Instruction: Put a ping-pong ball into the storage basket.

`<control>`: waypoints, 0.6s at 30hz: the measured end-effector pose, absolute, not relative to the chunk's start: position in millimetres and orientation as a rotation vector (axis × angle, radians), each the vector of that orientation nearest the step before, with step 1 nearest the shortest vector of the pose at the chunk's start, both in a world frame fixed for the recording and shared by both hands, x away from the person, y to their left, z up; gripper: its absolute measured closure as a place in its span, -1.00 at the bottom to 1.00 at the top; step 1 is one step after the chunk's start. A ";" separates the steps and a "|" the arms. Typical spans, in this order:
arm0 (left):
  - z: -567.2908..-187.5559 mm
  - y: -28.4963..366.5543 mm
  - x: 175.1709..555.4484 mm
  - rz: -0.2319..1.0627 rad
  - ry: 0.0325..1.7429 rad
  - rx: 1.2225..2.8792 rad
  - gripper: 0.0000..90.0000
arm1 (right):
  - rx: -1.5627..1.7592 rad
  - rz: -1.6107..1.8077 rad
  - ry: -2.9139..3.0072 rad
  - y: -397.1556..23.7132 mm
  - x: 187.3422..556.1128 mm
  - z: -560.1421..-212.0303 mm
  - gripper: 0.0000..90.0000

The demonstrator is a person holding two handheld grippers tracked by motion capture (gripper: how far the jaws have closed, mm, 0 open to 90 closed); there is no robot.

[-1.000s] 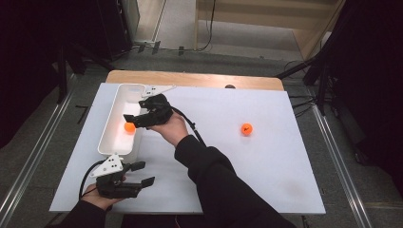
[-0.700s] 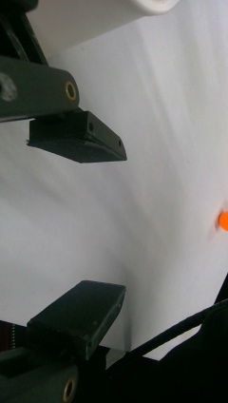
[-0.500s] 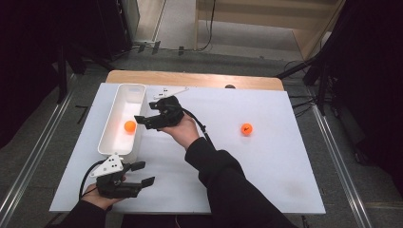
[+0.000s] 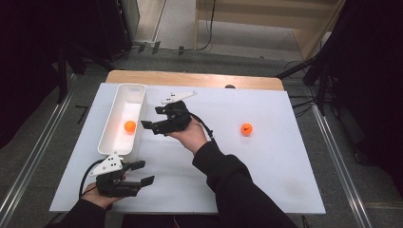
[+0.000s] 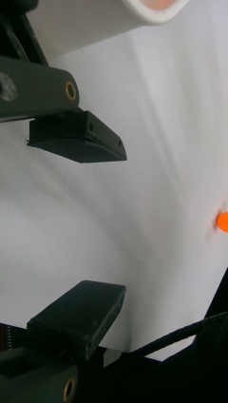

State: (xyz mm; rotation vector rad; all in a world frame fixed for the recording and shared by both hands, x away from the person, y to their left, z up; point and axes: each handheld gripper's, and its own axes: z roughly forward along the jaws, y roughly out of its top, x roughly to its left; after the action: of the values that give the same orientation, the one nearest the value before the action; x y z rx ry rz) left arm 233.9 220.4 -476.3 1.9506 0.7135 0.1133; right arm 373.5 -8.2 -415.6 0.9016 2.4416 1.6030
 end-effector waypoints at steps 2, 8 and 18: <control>-476.3 219.3 234.3 0.114 0.709 1.948 -0.30 | 0.914 1.615 2.439 -13.1 370.9 -415.5 -0.50; -476.0 217.1 234.9 0.105 0.711 1.954 -0.30 | 0.891 1.588 2.432 -28.2 364.9 -414.8 -0.50; -476.6 216.5 236.2 0.108 0.708 1.955 -0.30 | 0.931 1.612 2.418 -50.3 358.8 -417.3 -0.50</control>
State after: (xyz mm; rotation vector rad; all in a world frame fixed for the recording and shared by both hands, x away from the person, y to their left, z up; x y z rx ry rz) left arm 236.2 216.5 -476.6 1.9553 0.7078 0.1078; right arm 358.8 -50.3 -417.3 0.9310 2.4181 1.6124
